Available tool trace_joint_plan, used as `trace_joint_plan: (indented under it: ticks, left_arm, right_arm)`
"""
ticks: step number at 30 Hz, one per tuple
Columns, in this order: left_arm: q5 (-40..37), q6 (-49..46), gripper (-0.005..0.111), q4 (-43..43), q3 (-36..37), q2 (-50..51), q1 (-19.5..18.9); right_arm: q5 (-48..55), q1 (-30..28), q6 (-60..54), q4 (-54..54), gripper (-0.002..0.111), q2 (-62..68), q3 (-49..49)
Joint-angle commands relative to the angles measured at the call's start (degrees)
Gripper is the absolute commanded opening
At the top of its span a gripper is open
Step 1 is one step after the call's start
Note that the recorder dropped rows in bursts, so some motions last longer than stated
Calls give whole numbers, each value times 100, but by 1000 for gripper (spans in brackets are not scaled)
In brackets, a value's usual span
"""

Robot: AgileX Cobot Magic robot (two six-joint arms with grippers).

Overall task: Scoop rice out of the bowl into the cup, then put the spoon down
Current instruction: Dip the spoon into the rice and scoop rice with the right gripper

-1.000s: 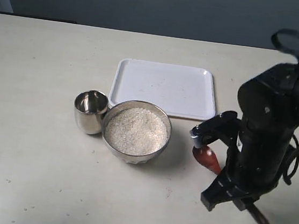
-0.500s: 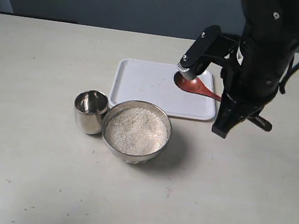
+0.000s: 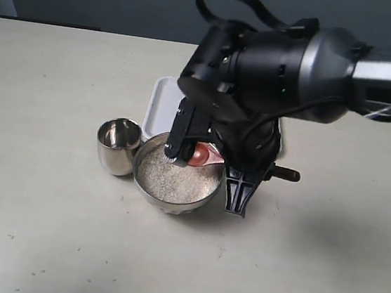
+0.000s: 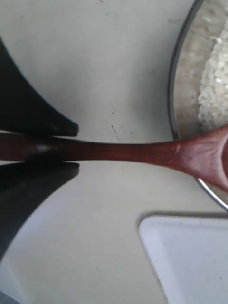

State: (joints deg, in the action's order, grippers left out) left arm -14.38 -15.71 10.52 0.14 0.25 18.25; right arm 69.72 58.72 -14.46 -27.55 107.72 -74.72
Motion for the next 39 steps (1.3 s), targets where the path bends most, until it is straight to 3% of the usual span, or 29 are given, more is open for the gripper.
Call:
trace_joint_plan:
  ticks: [1,17,39]
  left_arm:
    - [68,15,1,-11,-14,-25,18]
    - [68,15,1,-11,-14,-25,18]
    - [68,15,1,-11,-14,-25,18]
  right_arm:
    - [24,138,150,-336,-1,118,-37]
    - [24,719,984,-1646,-1,489,-37]
    - [24,993,1156,-1840,-1,910,-37]
